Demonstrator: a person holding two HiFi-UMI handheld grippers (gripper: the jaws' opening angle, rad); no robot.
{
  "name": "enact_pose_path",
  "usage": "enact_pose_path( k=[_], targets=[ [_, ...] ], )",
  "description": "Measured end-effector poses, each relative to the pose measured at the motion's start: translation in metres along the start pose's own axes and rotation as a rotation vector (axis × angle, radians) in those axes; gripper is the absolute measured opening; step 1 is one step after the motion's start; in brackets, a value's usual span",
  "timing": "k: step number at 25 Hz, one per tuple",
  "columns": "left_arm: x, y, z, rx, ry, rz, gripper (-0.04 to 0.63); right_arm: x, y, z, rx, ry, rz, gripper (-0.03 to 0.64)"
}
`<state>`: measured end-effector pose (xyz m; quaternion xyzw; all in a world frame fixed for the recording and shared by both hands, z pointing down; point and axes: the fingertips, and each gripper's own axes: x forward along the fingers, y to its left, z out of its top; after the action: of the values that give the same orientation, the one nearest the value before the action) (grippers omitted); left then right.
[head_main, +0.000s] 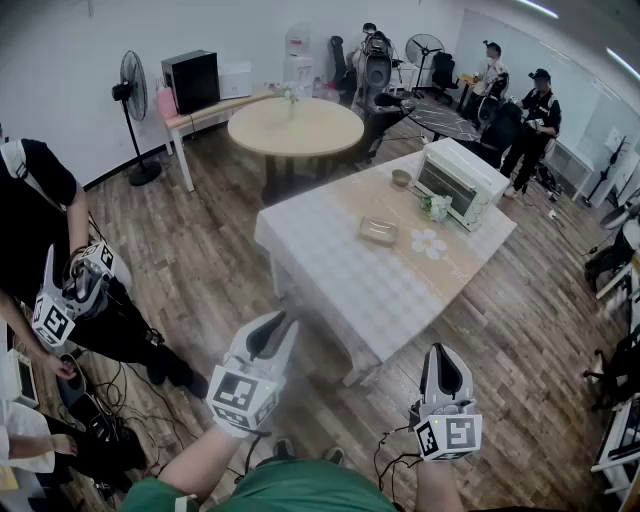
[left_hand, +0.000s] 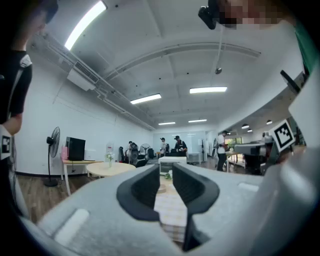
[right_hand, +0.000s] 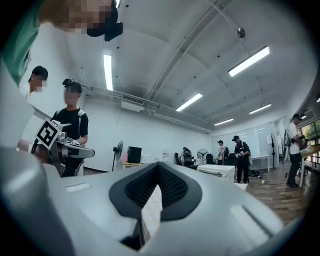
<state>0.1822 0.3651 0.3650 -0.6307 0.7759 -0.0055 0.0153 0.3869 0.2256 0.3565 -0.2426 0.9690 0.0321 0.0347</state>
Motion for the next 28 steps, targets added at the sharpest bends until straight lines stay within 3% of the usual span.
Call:
enact_pose_path(
  k=[19,24,28],
  targets=[
    [0.052,-0.074,0.010,0.033,0.006,0.058,0.074,-0.016,-0.105,-0.004,0.042,-0.048,0.006,0.005],
    [0.055,-0.069,0.008,0.046,0.011,0.111,0.112,0.001,-0.123,-0.011,0.074,-0.033,0.018,0.106],
    [0.061,-0.045,0.000,0.035,0.024,0.146,0.177,0.024,-0.124,-0.020,0.079,-0.025,0.032,0.124]
  ],
)
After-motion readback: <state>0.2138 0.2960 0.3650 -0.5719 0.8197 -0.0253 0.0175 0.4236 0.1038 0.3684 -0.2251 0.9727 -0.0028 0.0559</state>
